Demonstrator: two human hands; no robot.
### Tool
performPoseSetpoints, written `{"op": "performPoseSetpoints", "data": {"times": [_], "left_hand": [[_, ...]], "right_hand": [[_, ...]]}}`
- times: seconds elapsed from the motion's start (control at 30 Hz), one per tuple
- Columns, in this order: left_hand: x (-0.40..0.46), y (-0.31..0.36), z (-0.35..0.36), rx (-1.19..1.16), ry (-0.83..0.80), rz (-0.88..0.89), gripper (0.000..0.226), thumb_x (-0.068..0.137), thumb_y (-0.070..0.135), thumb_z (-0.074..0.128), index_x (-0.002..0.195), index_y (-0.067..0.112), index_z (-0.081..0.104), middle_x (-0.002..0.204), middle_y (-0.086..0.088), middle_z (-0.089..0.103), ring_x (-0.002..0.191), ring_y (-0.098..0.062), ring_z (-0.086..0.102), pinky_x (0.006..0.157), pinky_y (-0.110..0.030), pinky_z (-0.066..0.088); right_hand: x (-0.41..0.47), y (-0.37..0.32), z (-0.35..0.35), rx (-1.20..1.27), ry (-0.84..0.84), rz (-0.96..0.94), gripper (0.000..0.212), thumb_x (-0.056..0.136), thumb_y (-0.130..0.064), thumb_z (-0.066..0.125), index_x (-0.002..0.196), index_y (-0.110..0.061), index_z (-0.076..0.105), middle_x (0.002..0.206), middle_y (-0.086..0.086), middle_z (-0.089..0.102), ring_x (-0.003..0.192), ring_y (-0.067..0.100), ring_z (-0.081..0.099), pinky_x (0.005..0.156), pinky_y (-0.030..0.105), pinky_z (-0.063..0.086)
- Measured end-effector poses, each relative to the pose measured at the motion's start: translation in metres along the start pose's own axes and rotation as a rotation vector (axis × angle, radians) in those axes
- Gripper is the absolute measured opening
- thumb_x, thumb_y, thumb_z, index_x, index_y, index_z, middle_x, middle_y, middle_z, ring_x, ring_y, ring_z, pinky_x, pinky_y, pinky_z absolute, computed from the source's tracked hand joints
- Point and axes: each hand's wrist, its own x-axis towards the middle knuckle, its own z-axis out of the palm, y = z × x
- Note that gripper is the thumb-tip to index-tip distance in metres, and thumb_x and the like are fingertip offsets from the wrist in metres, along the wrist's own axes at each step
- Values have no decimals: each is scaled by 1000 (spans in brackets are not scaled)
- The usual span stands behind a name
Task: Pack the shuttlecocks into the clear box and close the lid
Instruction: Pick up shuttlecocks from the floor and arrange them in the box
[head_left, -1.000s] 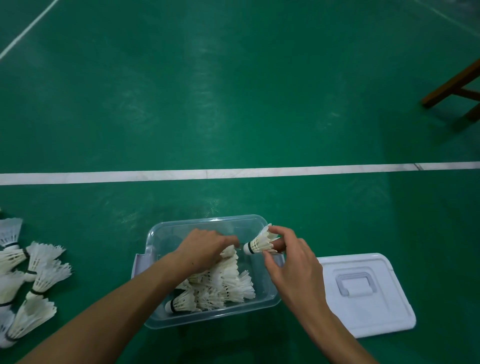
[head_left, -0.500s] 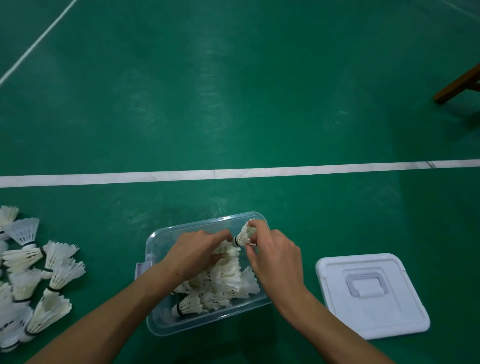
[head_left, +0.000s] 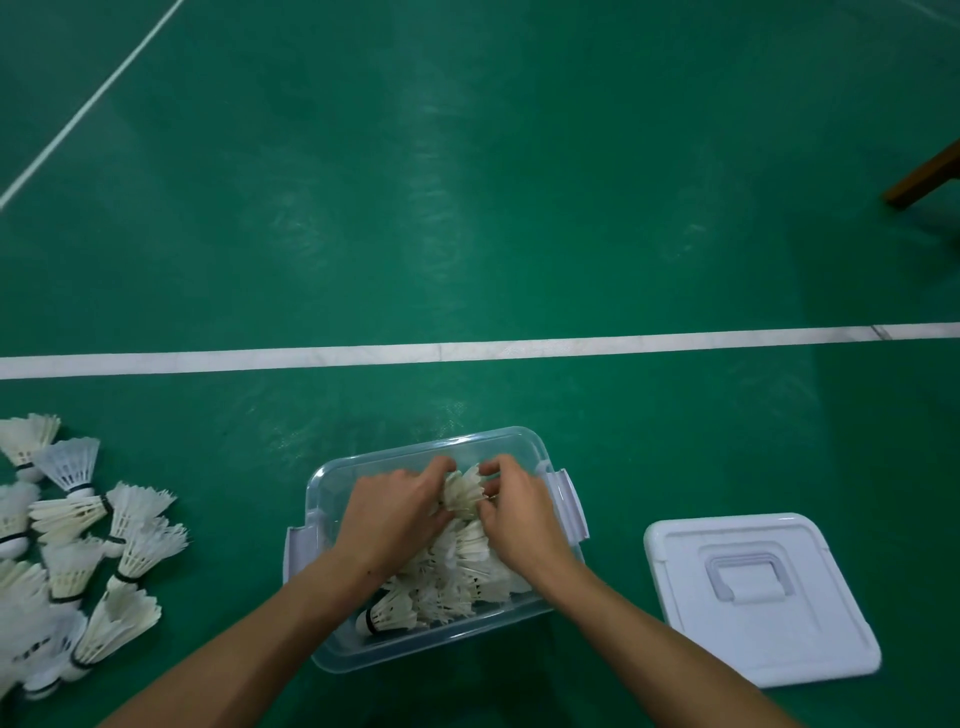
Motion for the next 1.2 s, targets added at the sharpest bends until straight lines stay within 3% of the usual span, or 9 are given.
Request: {"op": "performPoseSetpoints", "data": {"times": [0.1,0.23,0.4,0.53,0.63,0.83,1.0,1.2], "left_hand": [[2,4,-1,4,-30,-58,40,90,66,65,116,36,56,86,7,78,71,-16,73,56,-26,42],[4,3,-7,-32,-39,-112,36,92,63,67,117,37,69,92,12,80,81,-12,75,61,-24,38],[6,3,-4,-100,-47,-149,33,91,60,71,118,41,75,96,16,81,86,-7,76,68,-24,54],[3,-3,-8,-344,-67,-186,41,84,49,83,122,36,75,111,16,80,98,-2,75,84,-30,63],[-3,-5,-26,-476,-41,-174,50,81,48,86,126,35,72,113,15,79,94,3,73,85,-30,64],[-40,-26,-86,-723,143,-250,65,71,56,87,128,35,66,107,20,75,94,2,73,76,-20,62],[-88,-65,-112,-757,211,-364,67,70,50,89,130,35,63,110,15,76,96,-5,73,79,-32,64],[-159,-128,-120,-684,269,-497,66,71,47,89,130,38,61,110,14,74,94,-8,71,76,-36,63]], "right_hand": [[4,6,-3,71,-85,76,32,103,-8,60,133,-17,55,113,-4,66,100,11,66,84,34,62],[3,7,-3,80,-133,81,40,107,-10,52,146,-17,49,135,-1,65,118,14,63,98,38,59],[-2,4,-13,50,-169,68,58,107,-6,42,162,-15,28,153,10,51,123,23,59,100,46,56],[-10,6,-26,86,-143,12,60,108,-13,48,163,-20,24,158,4,44,131,19,51,107,39,49],[-15,5,-33,160,-98,-23,58,105,-19,58,158,-25,33,151,0,51,116,12,57,99,30,48],[-23,-13,-39,217,43,-142,57,95,-27,72,146,-28,46,131,-11,60,119,9,59,105,38,53],[-35,-48,-23,213,19,-263,60,92,-31,78,144,-28,48,124,-12,63,114,7,61,101,36,55],[-44,-101,22,109,-131,-426,63,91,-32,79,145,-30,45,116,-14,66,109,8,63,98,39,56]]}}
